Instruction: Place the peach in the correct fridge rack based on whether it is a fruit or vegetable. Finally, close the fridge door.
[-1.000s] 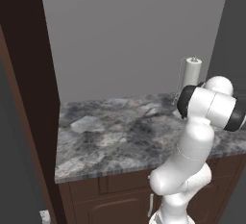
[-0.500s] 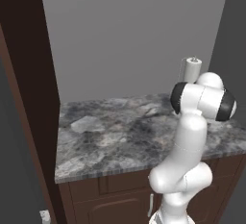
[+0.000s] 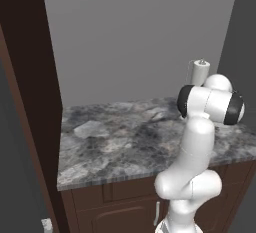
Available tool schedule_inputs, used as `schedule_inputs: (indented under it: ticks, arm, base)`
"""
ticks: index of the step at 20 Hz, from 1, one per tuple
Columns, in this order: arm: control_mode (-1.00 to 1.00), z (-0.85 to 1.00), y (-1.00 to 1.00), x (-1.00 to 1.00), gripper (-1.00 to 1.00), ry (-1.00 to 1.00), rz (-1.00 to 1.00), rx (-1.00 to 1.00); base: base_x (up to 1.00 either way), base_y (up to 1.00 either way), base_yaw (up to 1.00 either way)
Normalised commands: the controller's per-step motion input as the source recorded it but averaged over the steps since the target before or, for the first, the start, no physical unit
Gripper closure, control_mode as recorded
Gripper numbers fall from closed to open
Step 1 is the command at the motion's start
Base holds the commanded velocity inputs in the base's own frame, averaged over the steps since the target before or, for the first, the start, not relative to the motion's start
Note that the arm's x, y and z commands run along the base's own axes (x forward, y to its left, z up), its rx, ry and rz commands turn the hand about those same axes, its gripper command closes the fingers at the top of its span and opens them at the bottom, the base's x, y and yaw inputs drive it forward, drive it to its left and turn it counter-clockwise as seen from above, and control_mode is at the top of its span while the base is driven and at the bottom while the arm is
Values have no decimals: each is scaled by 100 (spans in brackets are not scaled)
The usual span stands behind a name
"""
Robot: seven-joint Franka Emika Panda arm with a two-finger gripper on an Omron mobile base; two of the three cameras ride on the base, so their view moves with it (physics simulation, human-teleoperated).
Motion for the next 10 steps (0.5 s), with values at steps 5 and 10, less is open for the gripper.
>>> schedule_inputs:
  ticks: [5, 10]
  arm:
    - [-100, 49, 61, -52, 100, -18, 7, -5]
    - [-100, 96, 90, -72, 100, -36, 13, -13]
  base:
    - [0, 0, 0]
    - [0, 0, 0]
